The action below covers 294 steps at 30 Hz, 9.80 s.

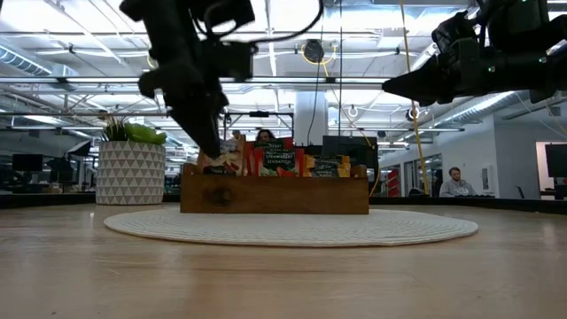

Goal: Pick & Place Tea
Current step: Put the brown tea bag into the left section of the wooden organizer, then return to Home Position

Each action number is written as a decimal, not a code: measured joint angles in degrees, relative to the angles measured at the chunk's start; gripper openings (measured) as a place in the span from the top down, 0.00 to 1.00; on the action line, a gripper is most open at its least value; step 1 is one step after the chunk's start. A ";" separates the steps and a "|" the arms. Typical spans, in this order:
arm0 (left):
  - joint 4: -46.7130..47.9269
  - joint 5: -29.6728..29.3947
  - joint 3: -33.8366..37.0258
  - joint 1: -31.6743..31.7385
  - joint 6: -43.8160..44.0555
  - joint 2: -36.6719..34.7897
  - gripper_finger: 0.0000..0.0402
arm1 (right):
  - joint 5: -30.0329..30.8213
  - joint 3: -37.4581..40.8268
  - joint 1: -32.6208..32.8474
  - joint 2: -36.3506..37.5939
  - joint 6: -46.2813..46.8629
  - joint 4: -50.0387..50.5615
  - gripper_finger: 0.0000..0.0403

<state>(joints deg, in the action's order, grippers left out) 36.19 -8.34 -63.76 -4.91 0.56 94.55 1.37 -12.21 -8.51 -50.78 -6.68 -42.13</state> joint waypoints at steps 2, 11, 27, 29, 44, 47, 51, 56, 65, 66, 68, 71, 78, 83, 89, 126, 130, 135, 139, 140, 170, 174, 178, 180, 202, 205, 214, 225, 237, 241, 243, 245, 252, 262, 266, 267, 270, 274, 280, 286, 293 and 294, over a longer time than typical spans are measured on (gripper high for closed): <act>-0.34 -0.86 0.95 1.61 0.00 0.03 0.99 | -0.02 0.00 0.00 0.00 0.02 -0.02 1.00; -0.57 -3.28 0.52 6.02 -1.58 -0.01 0.98 | -0.08 0.00 0.00 0.00 -0.01 0.14 1.00; -0.18 -0.13 0.54 4.91 3.57 -4.72 0.96 | -0.03 0.00 0.00 0.00 -0.22 0.42 1.00; 0.71 0.71 0.54 4.28 4.07 -5.79 0.94 | -0.03 0.00 0.00 0.00 -0.22 0.33 1.00; 6.92 23.69 0.45 -14.06 47.66 -8.89 0.94 | 0.04 0.00 0.00 -0.01 -0.07 -0.28 1.00; 2.44 26.40 0.48 -19.88 60.40 -6.90 0.85 | 0.04 0.00 0.00 0.00 -0.02 -1.97 1.00; -14.13 27.40 0.48 -27.44 70.91 -2.04 0.79 | -0.01 0.00 0.00 0.00 1.85 -1.48 1.00; -27.96 20.70 0.45 -33.68 70.90 4.47 0.85 | -0.02 0.00 0.00 -0.02 4.34 2.56 1.00; -17.72 21.13 0.54 -36.43 78.11 14.17 0.96 | -0.01 0.00 0.43 -0.04 6.55 4.30 1.00; -17.77 20.74 0.50 -36.36 78.30 14.97 0.96 | -0.01 0.00 0.75 -0.04 6.57 4.31 1.00; -17.57 19.27 0.24 -36.22 77.84 16.09 0.95 | -0.01 0.00 1.61 -0.04 6.60 4.26 1.00; -16.88 17.52 0.08 -35.44 76.77 17.41 0.96 | -0.01 0.00 3.05 -0.04 6.60 3.80 1.00; -16.38 -5.48 0.44 -32.50 80.02 16.43 0.97 | 0.02 0.00 5.06 -0.04 6.57 2.89 1.00; -19.70 -23.21 0.69 -29.03 68.92 16.33 0.96 | 0.34 0.00 5.26 -0.40 7.73 2.90 1.00; -29.21 -20.04 0.68 -24.28 40.66 15.21 0.99 | 0.47 0.02 5.25 -2.95 9.23 0.38 1.00; -0.90 11.34 4.96 -21.88 40.91 10.88 0.42 | 1.59 0.02 5.20 -14.29 8.80 -9.43 1.00; -2.51 11.50 6.25 -21.99 41.38 10.70 0.48 | 1.59 0.02 5.20 -14.29 8.80 -9.56 1.00; -1.18 11.62 5.57 -22.55 40.29 10.98 0.73 | 1.58 0.02 5.20 -14.27 8.80 -9.75 1.00; 0.54 15.77 4.22 -22.35 41.11 11.29 0.96 | 1.57 0.02 5.20 -14.27 8.79 -9.90 1.00; 1.43 17.22 3.68 -22.63 41.72 11.48 0.96 | 1.57 0.02 5.20 -14.27 8.80 -9.92 1.00; 31.15 -56.19 -14.73 -15.69 2.71 14.58 0.98 | 1.59 0.00 5.20 -14.27 7.01 -9.43 1.00; 29.64 -59.48 -12.11 -15.51 3.12 15.16 0.98 | 1.59 0.01 5.20 -14.29 6.65 -8.87 1.00; 26.81 -57.48 -10.29 -15.16 4.20 15.05 0.98 | 1.59 0.01 5.20 -14.29 5.97 -8.75 1.00; 25.73 -57.26 -9.47 -15.08 4.44 15.03 0.98 | 1.59 0.02 5.20 -14.29 5.95 -8.76 1.00; 14.62 -41.88 -2.76 -14.25 -2.12 14.98 0.99 | 1.59 0.02 5.20 -14.29 5.99 -8.85 1.00; 13.56 -38.44 -2.85 -13.57 -0.69 14.81 0.94 | 1.59 0.02 5.20 -14.29 5.99 -8.85 1.00; 14.69 -40.20 -7.05 -14.25 3.09 14.89 0.71 | 1.59 0.02 5.20 -14.29 5.99 -8.87 1.00; 23.89 -39.68 -19.58 -15.57 12.63 13.54 0.54 | 1.59 0.02 5.20 -14.29 6.01 -8.83 1.00; -10.31 -47.61 10.03 -16.15 18.20 -25.23 0.50 | 1.36 0.02 5.26 -9.44 11.65 -6.99 1.00; -35.32 -27.64 30.33 -9.76 8.70 -38.61 0.50 | 1.25 0.00 5.25 -4.52 12.62 -1.70 1.00; -47.21 -16.29 38.68 -6.45 3.25 -43.92 0.50 | 1.37 0.00 5.25 -1.68 12.23 0.61 1.00; -56.00 -9.90 45.25 -4.02 1.14 -48.18 0.50 | 1.39 0.02 5.25 1.17 12.14 2.53 1.00; -52.23 -8.34 54.55 0.05 2.10 -64.32 0.50 | 1.67 0.02 5.25 14.78 11.58 14.67 1.00; -28.05 -9.22 54.79 -2.26 0.00 -89.87 0.50 | 7.95 8.73 6.12 33.91 9.15 21.10 1.00; -23.52 -10.65 54.44 -3.56 0.55 -94.27 0.50 | 9.30 10.93 6.30 40.42 8.21 24.10 1.00; -21.91 -10.77 54.32 -3.65 0.82 -94.20 0.50 | 9.26 11.11 6.40 41.17 7.12 27.22 1.00; -21.70 -11.40 54.29 -4.02 2.35 -93.70 0.50 | 9.18 11.10 7.08 44.26 2.90 28.22 1.00; -21.63 -11.66 55.22 -3.97 4.47 -94.26 0.50 | 9.07 11.15 7.17 45.74 1.41 32.48 1.00; -21.35 -13.75 55.30 -3.97 4.66 -94.19 0.50 | 9.13 11.26 7.13 45.77 7.38 32.72 1.00; -22.02 -13.73 55.29 -3.97 4.72 -94.19 0.50 | 9.11 11.30 7.13 45.77 8.90 32.51 1.00; -22.98 -13.73 55.29 -3.97 4.78 -94.19 0.50 | 9.09 11.32 7.13 45.75 8.98 32.53 1.00; -22.95 -13.73 55.29 -3.97 4.80 -94.19 0.50 | 9.08 11.34 7.13 45.75 8.98 32.54 1.00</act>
<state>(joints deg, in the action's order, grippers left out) 13.24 -22.06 -8.47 -8.88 5.35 0.36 10.46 -0.86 -1.39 -5.04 2.31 -9.59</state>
